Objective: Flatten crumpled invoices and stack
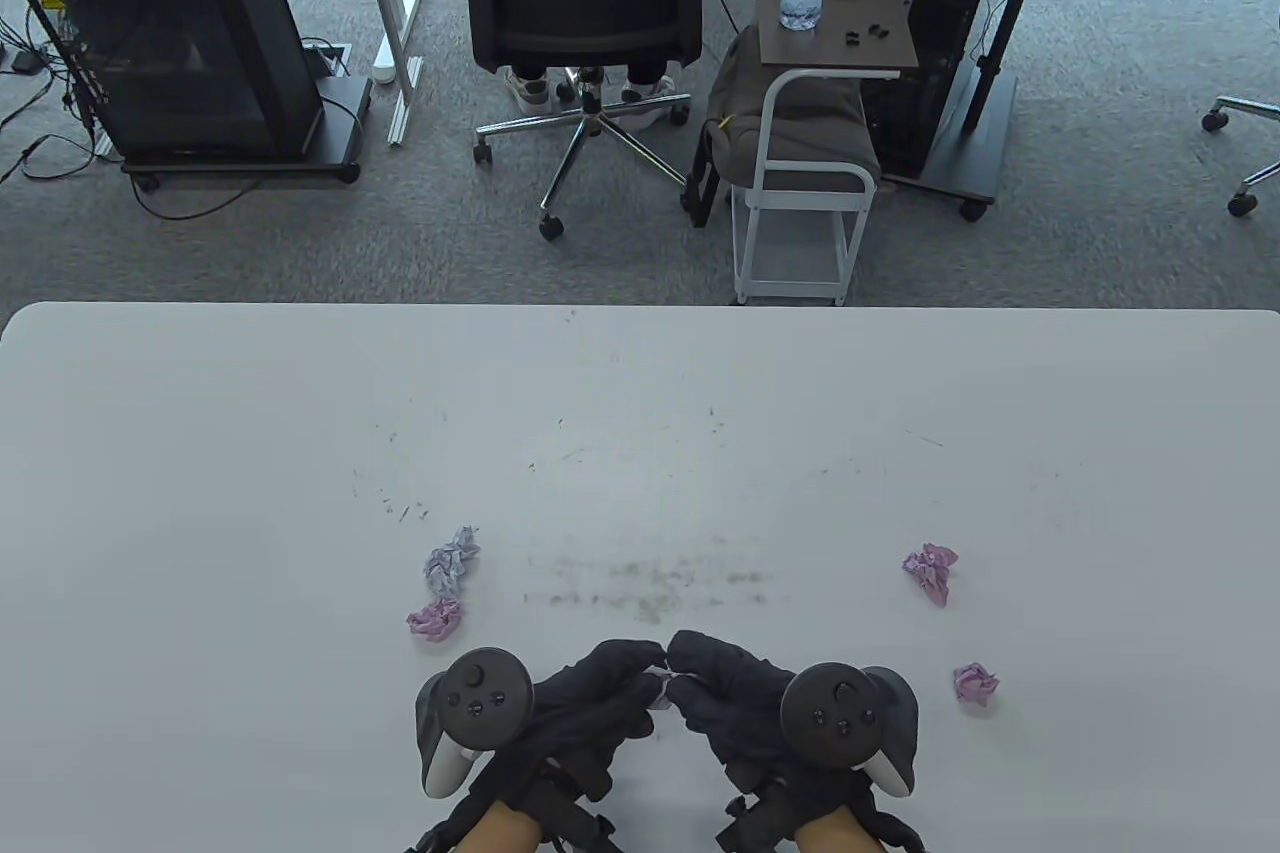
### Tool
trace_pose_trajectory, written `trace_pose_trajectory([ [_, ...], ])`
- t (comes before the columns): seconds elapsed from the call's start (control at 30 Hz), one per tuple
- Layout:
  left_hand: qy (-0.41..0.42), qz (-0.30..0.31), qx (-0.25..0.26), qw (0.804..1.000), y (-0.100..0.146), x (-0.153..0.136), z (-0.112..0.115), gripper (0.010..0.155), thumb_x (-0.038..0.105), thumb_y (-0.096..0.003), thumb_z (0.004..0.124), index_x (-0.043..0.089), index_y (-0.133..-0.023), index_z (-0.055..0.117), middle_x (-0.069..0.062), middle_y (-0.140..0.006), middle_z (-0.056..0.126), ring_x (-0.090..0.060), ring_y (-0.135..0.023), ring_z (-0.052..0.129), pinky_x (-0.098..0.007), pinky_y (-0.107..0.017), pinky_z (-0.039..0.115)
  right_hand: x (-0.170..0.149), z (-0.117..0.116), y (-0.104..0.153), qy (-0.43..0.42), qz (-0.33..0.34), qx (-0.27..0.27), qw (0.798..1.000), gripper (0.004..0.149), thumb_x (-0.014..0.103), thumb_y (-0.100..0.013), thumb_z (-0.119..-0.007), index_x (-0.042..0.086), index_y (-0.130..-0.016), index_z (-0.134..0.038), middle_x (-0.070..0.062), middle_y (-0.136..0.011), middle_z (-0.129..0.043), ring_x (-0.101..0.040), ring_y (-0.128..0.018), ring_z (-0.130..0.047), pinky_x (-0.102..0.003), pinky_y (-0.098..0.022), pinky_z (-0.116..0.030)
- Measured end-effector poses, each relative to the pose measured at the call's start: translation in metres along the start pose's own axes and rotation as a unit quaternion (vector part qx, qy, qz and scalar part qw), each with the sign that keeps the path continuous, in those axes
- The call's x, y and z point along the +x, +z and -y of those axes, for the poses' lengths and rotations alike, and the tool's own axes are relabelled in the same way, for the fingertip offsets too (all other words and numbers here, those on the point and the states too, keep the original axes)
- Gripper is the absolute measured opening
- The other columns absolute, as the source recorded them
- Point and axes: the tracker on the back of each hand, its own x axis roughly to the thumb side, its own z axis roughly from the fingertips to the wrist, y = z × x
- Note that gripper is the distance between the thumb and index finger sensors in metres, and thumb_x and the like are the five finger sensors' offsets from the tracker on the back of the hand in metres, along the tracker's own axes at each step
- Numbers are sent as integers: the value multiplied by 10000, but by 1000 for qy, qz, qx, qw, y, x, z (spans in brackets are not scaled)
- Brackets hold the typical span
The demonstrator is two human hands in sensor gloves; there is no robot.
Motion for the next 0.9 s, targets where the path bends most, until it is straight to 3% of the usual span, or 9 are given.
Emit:
trace_pose_trajectory([
  [0.27, 156, -9, 22, 987, 7, -7, -8, 426, 308, -625, 648, 205, -1037, 605, -175, -1089, 557, -425, -918, 783, -616, -660, 676, -5, 9, 4, 19, 6, 8, 1000, 471, 241, -503, -814, 74, -927, -692, -168, -695, -927, -201, -411, -992, -326, -261, -910],
  [0.37, 162, -5, 31, 986, 6, -7, -12, 428, 303, -628, 639, 210, -1043, 585, -171, -1089, 573, -442, -933, 765, -623, -665, 666, -6, 9, 2, -8, -1, 20, 1000, 478, 222, -503, -819, 69, -935, -685, -186, -714, -921, -217, -427, -992, -338, -271, -908],
  [0.43, 137, -2, 41, 990, 5, -5, -15, 430, 298, -626, 642, 200, -1040, 587, -138, -998, 712, -396, -839, 865, -598, -634, 716, -6, 8, 0, -2, -2, 53, 999, 506, 212, -503, -828, 64, -956, -658, -192, -749, -900, -234, -463, -985, -355, -297, -905],
  [0.47, 116, 3, 44, 992, 4, -3, -16, 430, 296, -625, 643, 200, -1040, 586, -133, -972, 733, -377, -797, 892, -581, -619, 736, -6, 8, -1, 10, 0, 89, 996, 555, 237, -508, -831, 62, -987, -612, -206, -806, -858, -273, -525, -966, -385, -336, -895],
  [0.5, 94, 8, 46, 994, 4, -1, -16, 429, 302, -623, 645, 211, -1039, 591, -125, -969, 736, -370, -793, 895, -575, -616, 742, -6, 8, -1, 26, 0, 111, 993, 699, 365, -507, -825, 65, -1044, -496, -259, -950, -705, -358, -666, -882, -422, -408, -861],
  [0.53, 81, 15, 43, 996, 5, 1, -14, 428, 311, -622, 645, 231, -1039, 592, -128, -1011, 677, -381, -848, 843, -583, -631, 719, -6, 9, 0, 33, 2, 117, 993, 788, 487, -506, -774, 68, -1072, -420, -313, -1036, -548, -421, -759, -793, -462, -461, -828],
  [0.6, 87, 21, 28, 996, 4, 3, -12, 423, 333, -621, 658, 272, -1037, 616, -156, -1110, 463, -466, -974, 614, -626, -670, 620, -8, 9, 1, 7, 12, 98, 995, 839, 588, -511, -686, 78, -1089, -354, -367, -1073, -420, -496, -835, -687, -527, -517, -780],
  [0.73, 117, 42, -19, 992, 1, 5, -6, 415, 351, -616, 688, 299, -1027, 667, -168, -1149, 315, -504, -1025, 445, -655, -695, 548, -11, 7, -2, -70, 10, 87, 994, 801, 556, -522, -718, 73, -1080, -409, -395, -1071, -399, -541, -847, -633, -578, -534, -738],
  [0.9, 225, 42, -64, 971, 1, 3, 0, 415, 360, -624, 685, 291, -1034, 671, -169, -1161, 181, -525, -1041, 305, -667, -719, 480, -5, 1, -3, -43, 39, 106, 993, 692, 459, -531, -782, 157, -1073, -476, -358, -1087, -421, -529, -868, -622, -588, -561, -724],
])
